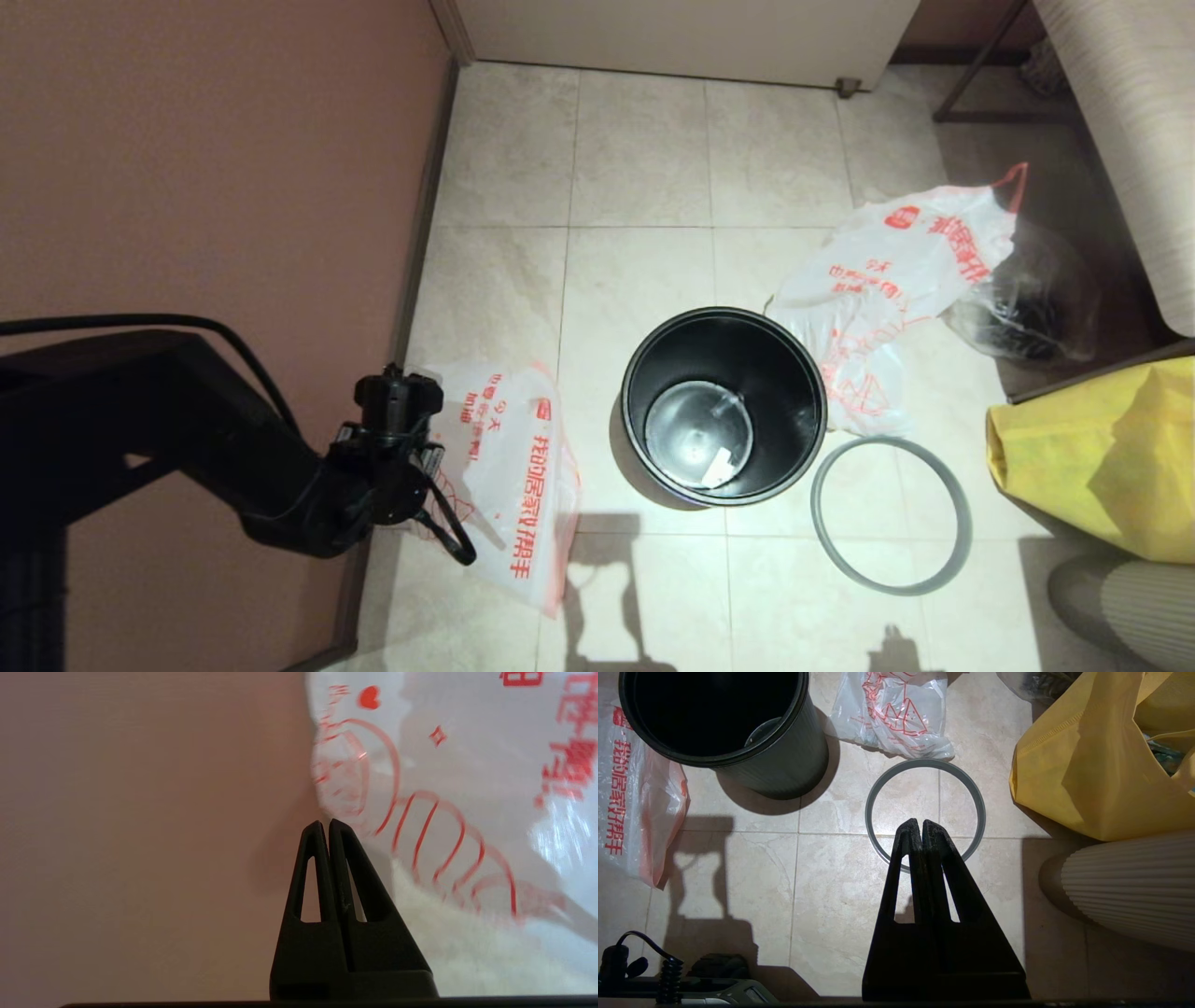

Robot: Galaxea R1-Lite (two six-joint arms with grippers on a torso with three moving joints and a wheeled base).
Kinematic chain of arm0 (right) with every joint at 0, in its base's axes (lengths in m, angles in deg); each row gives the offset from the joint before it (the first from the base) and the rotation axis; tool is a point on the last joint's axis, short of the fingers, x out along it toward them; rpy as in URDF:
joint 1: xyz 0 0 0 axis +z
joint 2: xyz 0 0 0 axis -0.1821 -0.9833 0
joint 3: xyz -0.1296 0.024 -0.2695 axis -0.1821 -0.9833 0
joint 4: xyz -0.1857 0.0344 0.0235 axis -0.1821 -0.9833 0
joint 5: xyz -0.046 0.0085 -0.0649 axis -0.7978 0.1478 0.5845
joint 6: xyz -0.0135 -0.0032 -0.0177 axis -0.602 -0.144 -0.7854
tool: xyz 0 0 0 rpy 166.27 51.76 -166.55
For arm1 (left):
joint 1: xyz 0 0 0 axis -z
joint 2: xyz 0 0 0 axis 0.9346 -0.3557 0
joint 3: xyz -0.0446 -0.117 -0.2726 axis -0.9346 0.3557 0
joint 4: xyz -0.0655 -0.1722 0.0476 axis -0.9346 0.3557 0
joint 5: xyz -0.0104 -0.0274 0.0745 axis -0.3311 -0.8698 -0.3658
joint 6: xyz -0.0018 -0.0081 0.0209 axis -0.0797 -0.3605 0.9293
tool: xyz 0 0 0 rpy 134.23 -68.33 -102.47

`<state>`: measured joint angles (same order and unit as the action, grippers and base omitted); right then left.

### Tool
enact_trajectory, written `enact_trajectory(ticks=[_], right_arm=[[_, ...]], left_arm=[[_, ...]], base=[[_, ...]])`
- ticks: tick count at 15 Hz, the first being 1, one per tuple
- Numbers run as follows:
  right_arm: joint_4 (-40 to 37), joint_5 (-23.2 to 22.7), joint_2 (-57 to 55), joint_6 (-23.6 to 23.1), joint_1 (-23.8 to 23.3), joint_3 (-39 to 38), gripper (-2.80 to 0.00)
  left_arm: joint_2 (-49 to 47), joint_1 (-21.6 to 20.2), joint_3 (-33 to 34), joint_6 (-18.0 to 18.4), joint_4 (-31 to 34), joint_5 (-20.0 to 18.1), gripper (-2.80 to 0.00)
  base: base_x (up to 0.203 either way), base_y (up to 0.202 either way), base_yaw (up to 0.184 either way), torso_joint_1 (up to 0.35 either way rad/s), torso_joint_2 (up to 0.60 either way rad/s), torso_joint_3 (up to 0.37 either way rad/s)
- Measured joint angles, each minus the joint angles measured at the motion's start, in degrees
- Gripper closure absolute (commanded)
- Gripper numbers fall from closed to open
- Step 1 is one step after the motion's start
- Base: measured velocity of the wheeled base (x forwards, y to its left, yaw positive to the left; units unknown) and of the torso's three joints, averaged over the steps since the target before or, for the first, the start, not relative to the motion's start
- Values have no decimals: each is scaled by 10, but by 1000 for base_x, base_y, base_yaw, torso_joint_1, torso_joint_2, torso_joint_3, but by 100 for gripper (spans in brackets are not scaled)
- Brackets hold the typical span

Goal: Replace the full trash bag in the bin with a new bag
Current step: Pick up a new trash bag

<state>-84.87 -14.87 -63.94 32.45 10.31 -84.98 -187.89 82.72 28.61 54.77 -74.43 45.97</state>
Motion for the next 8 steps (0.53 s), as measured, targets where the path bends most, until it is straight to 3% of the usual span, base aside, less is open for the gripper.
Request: enact_trajectory(ticks=[1,2,5,8], right_arm=[[0,0,0,0,0,0,0],[0,0,0,0,0,0,0],[0,0,0,0,0,0,0],[0,0,0,0,0,0,0]], left_arm=[[-35,-4,-45,-17,33,-4,0],[-54,-6,-80,-39,76,-13,-280],[-67,-6,-175,-143,269,-61,-280],[-28,0,-209,-246,427,-137,-280]], base=[[0,0,0,0,0,0],[0,0,0,0,0,0],[0,0,0,0,0,0],[0,0,0,0,0,0]])
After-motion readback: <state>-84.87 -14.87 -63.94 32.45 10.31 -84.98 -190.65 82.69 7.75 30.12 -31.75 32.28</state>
